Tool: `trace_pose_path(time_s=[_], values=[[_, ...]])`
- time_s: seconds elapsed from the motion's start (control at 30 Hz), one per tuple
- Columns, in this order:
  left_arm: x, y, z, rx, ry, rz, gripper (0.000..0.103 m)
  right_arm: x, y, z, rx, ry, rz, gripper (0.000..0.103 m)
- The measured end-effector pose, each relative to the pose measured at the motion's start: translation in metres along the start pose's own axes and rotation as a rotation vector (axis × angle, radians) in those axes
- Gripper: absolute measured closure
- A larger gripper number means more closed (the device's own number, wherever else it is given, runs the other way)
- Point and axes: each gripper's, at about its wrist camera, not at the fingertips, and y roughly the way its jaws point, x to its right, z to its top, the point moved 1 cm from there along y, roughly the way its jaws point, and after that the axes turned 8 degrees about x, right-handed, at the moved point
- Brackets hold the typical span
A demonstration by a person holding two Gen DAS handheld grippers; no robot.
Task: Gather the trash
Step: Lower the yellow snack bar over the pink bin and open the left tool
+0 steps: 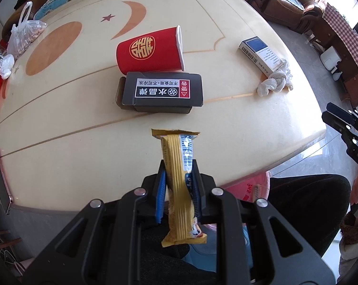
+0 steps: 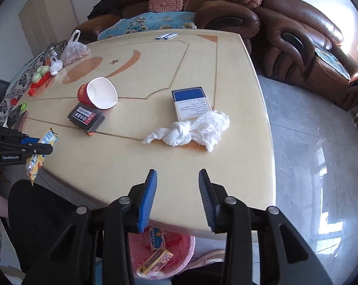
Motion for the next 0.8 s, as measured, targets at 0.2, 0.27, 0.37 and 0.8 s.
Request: trace_pose_path(time_s=[0.2,0.27,0.37,0.8], values=[[0.008,0.001,-0.003,0.004,0.025,-0.024,0.083,-0.013,-0.004,-0.031,-0.034,-0.034,0.028,0.041],[0.010,0.004,-0.005,0.001,0.026,-0.033,0.083,-0.020,0.000,-0.046,-0.062,-0.054,0.022,0.035],[0.014,0.005,-0.007,-0.004,0.029,-0.048,0.083,-0.025,0.005,-0.057,-0.090,-0.031,0.049,0.035],[0.049,-0.016,-0.045,0.008,0.109,-0.103,0.083,-0.043,-0.005,-0.055,-0.038,-0.037,0.113,0.035]])
